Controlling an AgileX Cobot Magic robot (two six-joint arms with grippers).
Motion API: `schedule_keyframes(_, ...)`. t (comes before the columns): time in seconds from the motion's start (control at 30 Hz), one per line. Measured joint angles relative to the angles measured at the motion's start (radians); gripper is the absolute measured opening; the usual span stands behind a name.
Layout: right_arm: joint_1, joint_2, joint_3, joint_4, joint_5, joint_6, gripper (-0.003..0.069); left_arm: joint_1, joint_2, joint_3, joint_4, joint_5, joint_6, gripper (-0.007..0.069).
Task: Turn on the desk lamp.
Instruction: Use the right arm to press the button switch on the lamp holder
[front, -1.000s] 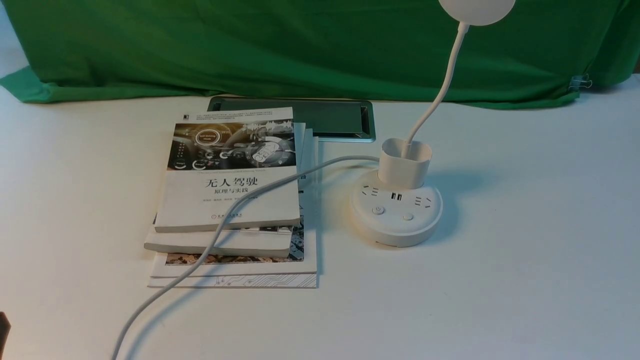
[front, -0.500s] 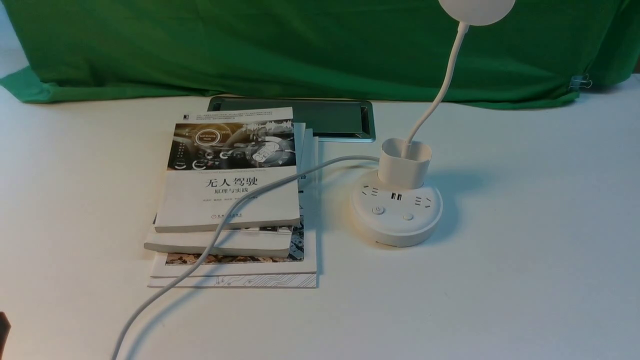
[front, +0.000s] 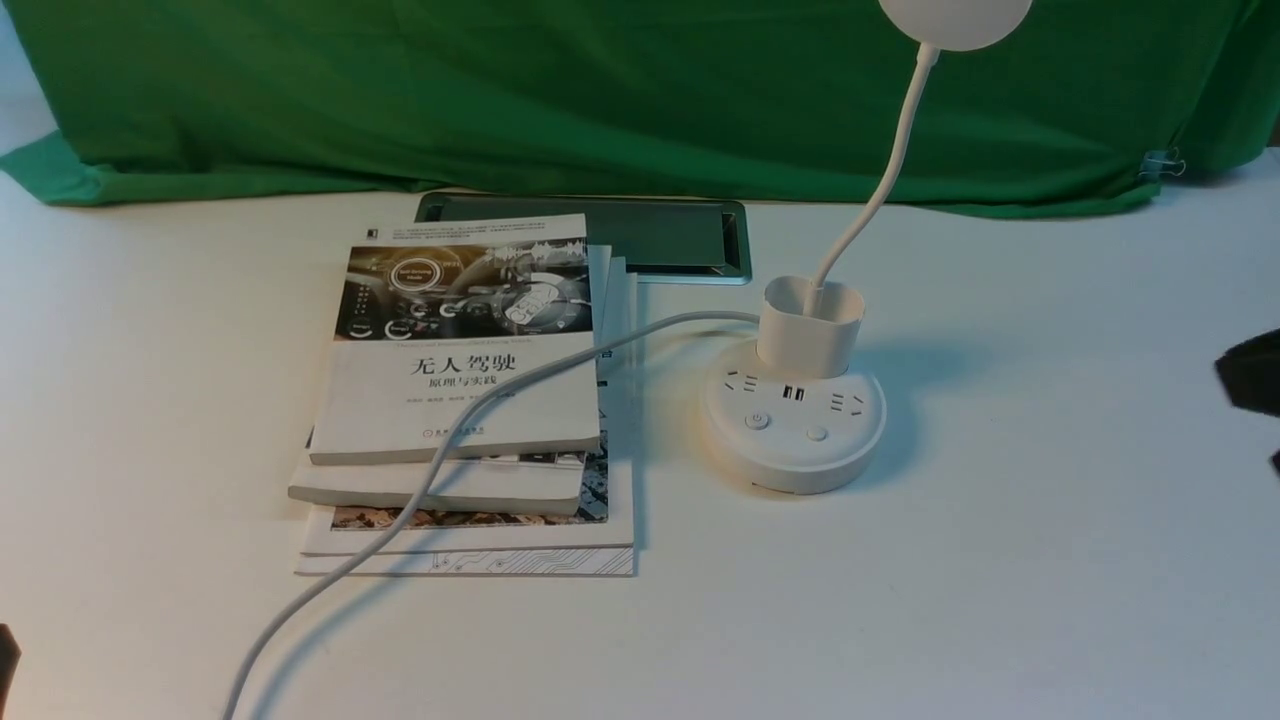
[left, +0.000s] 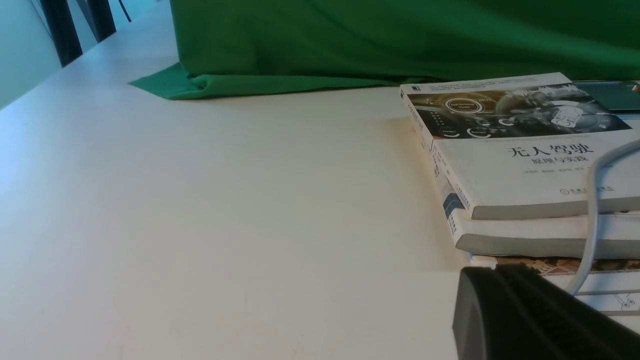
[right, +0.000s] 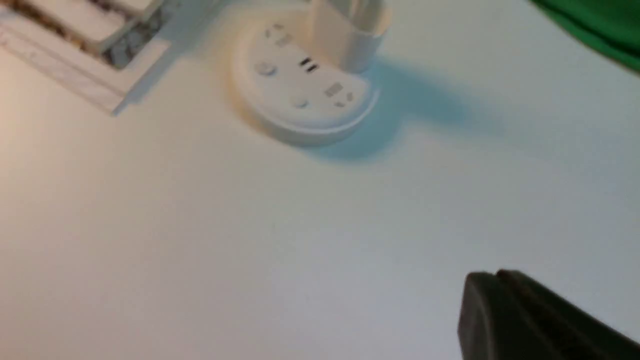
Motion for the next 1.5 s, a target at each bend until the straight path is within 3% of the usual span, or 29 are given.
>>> schedule_keyframes(0.23, 0.156, 0.276, -0.038, 0.002, -0.016, 0.003, 0.0030, 0.000, 0.000, 0.000, 0.000, 0.000, 0.000, 0.0021)
schedule_keyframes(0.37, 0.187, 0.401, -0.039, 0.004, -0.082, 0.010, 0.0030, 0.000, 0.000, 0.000, 0.000, 0.000, 0.000, 0.0021)
schedule_keyframes(0.83, 0.189, 0.729, -0.148, -0.012, -0.307, 0.019, 0.0030, 0.000, 0.000, 0.000, 0.000, 0.000, 0.000, 0.0021)
schedule_keyframes(1.07, 0.172, 0.802, -0.189, -0.076, -0.403, 0.053, 0.0030, 0.000, 0.000, 0.000, 0.000, 0.000, 0.000, 0.0021)
schedule_keyframes(1.5, 0.133, 0.861, -0.189, -0.085, -0.490, 0.058, 0.0030, 0.000, 0.000, 0.000, 0.000, 0.000, 0.000, 0.0021)
